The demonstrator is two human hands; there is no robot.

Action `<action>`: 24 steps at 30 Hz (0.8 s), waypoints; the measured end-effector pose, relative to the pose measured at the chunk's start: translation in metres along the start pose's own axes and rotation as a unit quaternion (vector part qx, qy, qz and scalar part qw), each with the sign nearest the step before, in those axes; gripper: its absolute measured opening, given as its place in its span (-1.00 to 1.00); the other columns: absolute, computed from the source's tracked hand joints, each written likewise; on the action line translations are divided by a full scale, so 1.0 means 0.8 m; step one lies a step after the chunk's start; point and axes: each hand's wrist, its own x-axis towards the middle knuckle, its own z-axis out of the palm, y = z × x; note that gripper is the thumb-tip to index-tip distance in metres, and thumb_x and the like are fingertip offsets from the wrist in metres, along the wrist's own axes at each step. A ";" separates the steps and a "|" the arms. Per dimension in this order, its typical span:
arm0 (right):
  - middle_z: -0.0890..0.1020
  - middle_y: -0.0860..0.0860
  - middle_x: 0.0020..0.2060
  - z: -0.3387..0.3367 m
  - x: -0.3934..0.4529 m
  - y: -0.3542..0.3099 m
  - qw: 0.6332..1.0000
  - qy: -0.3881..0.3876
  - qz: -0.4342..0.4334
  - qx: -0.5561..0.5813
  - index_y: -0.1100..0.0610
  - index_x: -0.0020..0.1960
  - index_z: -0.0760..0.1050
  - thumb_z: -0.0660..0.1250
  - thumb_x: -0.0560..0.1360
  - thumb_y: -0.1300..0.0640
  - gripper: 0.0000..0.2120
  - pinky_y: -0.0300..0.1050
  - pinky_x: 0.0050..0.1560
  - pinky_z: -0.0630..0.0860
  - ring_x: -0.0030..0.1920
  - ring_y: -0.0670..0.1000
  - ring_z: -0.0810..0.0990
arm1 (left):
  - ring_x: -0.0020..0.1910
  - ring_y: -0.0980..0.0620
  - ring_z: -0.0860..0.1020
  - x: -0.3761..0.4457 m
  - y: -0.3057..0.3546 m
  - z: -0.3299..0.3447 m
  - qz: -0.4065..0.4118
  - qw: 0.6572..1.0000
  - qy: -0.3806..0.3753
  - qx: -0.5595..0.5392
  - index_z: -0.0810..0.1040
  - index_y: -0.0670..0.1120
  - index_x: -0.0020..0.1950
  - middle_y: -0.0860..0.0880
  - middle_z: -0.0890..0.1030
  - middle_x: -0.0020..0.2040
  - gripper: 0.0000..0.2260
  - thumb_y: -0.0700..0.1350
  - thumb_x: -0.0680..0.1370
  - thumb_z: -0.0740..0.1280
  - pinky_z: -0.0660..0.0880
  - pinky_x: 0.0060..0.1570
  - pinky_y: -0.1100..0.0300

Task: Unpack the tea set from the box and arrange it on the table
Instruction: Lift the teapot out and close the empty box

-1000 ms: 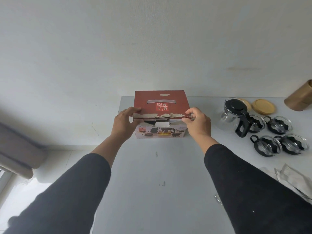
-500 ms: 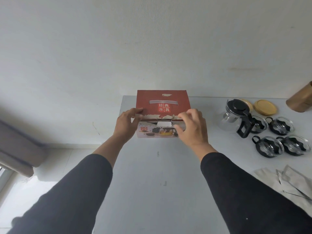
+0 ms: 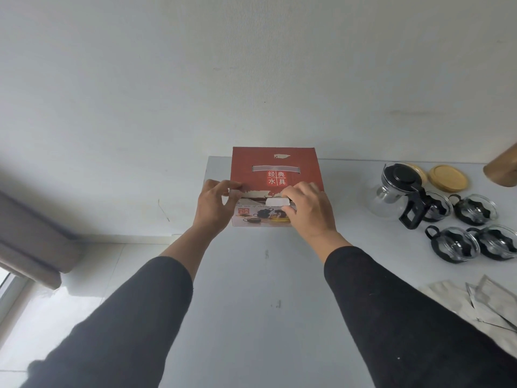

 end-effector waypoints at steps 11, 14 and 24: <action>0.58 0.04 -0.33 0.009 0.001 0.007 0.998 0.038 -0.040 -0.004 0.15 -0.28 0.60 0.56 0.23 0.29 -0.84 -0.11 -0.41 0.47 -0.35 0.13 0.51 | -0.06 0.06 0.52 0.005 -0.004 0.003 -0.011 1.000 0.004 -0.028 0.57 -0.05 0.20 -0.06 0.47 0.10 -0.77 -0.11 0.54 0.35 0.41 0.03 0.29; 0.58 0.06 -0.29 0.006 0.012 -0.001 0.998 0.035 0.047 0.025 0.18 -0.21 0.53 0.53 0.28 0.28 -0.81 -0.14 -0.33 0.40 -0.28 0.15 0.52 | -0.07 0.08 0.52 0.007 -0.004 0.000 -0.010 1.000 0.001 -0.028 0.59 -0.05 0.18 -0.03 0.48 0.08 -0.77 -0.11 0.53 0.37 0.40 0.01 0.32; 0.26 0.16 0.36 0.000 0.012 0.018 0.956 -0.108 0.236 0.140 -0.06 0.43 0.30 0.49 0.37 0.00 -0.31 -0.02 0.29 0.37 0.33 0.18 0.37 | 0.03 0.08 0.56 0.012 -0.009 -0.004 -0.044 0.996 -0.047 -0.065 0.56 0.03 0.18 0.02 0.52 0.14 -0.66 -0.11 0.43 0.48 0.48 0.05 0.27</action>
